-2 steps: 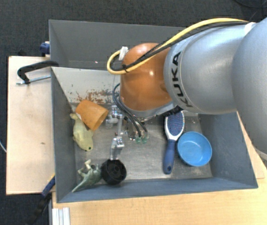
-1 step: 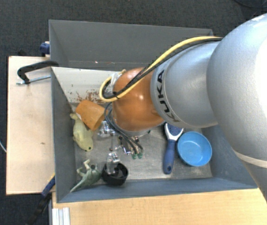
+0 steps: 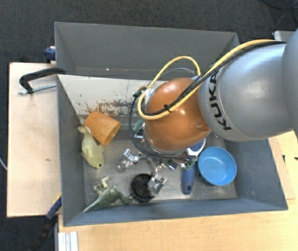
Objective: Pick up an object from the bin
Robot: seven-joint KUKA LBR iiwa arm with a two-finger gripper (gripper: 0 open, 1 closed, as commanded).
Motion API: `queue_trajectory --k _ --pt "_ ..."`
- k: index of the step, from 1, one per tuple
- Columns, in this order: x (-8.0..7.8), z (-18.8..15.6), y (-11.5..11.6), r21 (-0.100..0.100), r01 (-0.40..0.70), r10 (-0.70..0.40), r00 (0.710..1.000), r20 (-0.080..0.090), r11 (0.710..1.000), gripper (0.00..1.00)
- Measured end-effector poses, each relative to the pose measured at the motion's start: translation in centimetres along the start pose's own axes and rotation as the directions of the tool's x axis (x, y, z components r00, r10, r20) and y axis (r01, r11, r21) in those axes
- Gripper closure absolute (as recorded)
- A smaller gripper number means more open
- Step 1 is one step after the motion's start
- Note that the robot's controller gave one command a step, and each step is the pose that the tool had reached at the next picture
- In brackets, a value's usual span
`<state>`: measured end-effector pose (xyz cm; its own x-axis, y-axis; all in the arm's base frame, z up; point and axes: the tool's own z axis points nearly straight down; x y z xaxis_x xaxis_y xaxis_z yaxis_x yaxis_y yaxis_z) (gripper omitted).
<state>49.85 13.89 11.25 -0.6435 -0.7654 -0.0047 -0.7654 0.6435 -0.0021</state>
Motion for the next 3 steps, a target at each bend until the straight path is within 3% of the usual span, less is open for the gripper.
queue_trajectory --k 1,2,3 --pt "0.5 3.7 -1.0 -0.005 0.206 -0.206 0.979 -0.001 0.979 0.00" --pt "1.1 3.5 -1.3 -0.010 0.205 -0.205 0.978 -0.026 0.979 1.00" --pt "3.0 -7.6 -9.6 0.009 0.369 -0.369 0.930 0.002 0.930 1.00"
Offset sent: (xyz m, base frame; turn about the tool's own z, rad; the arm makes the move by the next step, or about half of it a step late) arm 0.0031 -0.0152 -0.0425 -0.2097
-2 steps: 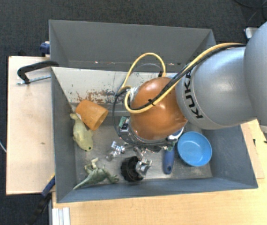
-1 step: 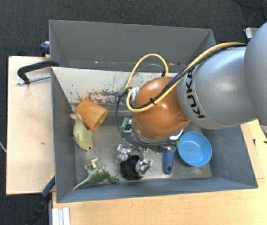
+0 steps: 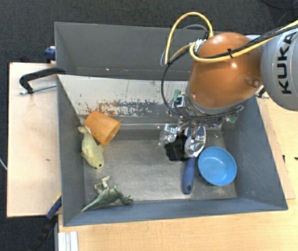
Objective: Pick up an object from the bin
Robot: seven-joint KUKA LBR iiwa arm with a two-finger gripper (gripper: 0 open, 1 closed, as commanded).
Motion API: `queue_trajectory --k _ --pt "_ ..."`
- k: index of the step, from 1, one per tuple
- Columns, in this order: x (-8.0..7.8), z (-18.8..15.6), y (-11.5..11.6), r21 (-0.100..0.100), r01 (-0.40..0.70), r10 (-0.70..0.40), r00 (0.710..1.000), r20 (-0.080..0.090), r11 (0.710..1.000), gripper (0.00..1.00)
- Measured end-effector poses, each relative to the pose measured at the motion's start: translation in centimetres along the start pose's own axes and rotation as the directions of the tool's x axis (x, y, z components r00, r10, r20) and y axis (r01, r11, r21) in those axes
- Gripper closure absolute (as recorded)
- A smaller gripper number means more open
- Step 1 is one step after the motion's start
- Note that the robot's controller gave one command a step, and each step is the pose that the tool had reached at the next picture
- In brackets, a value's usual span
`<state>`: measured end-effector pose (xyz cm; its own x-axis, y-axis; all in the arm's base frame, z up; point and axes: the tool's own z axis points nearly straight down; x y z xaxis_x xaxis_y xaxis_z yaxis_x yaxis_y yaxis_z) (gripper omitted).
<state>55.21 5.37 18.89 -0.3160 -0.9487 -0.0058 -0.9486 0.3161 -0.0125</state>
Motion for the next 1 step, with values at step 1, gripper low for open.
queue_trajectory --k 1 --pt "1.16 -3.81 -0.31 -0.003 -0.007 0.007 1.000 0.000 1.000 1.00"
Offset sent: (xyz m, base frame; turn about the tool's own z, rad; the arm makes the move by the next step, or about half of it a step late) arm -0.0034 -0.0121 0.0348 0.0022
